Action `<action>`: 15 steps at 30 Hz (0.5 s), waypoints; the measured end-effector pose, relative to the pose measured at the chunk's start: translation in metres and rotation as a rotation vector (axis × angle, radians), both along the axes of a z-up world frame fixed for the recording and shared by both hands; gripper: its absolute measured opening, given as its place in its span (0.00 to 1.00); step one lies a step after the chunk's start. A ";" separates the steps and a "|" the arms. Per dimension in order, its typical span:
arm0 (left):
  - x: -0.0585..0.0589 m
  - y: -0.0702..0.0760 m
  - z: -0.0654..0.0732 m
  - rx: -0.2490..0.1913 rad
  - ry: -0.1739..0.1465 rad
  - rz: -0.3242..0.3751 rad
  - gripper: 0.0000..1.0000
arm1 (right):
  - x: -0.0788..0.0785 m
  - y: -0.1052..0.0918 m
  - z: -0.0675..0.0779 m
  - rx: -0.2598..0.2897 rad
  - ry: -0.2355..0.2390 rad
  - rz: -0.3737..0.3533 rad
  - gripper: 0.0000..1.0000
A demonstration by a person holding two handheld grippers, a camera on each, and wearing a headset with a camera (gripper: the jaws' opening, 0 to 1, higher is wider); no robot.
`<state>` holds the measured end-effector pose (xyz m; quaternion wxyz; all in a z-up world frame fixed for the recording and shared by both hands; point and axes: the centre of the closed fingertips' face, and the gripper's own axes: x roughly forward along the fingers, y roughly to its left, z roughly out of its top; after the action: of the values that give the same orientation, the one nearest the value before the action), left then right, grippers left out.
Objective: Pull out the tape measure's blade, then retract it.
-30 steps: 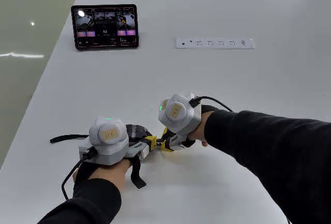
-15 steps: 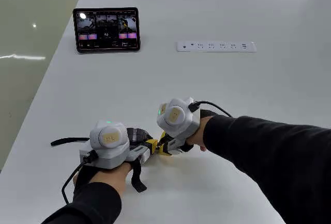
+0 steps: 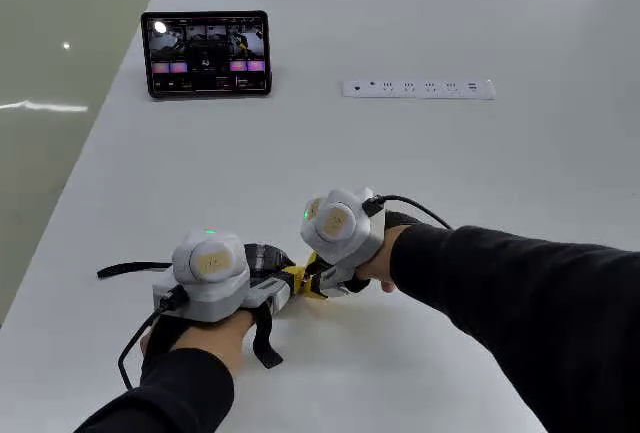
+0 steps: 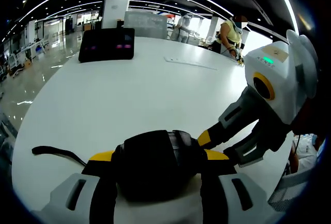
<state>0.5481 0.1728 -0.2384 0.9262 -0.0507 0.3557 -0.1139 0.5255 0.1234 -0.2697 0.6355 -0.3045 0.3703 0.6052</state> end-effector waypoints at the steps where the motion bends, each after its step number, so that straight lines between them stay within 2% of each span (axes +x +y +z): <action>1: 0.000 0.000 0.000 -0.002 0.001 -0.002 0.62 | 0.000 0.000 0.000 0.002 -0.003 0.000 0.11; 5: 0.002 -0.001 -0.002 0.003 -0.001 -0.019 0.62 | 0.001 0.000 0.000 0.021 0.001 -0.009 0.12; 7: 0.002 -0.001 -0.003 0.025 -0.004 -0.048 0.63 | 0.001 0.000 0.000 0.031 -0.001 -0.011 0.12; 12: 0.003 -0.001 -0.001 0.016 0.003 -0.065 0.63 | 0.002 -0.001 0.001 0.060 -0.001 -0.049 0.12; 15: 0.004 0.000 0.001 0.003 -0.004 -0.071 0.63 | 0.002 -0.003 0.003 0.070 0.002 -0.071 0.12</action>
<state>0.5518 0.1730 -0.2376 0.9224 -0.0365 0.3557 -0.1463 0.5274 0.1202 -0.2669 0.6666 -0.2682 0.3600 0.5951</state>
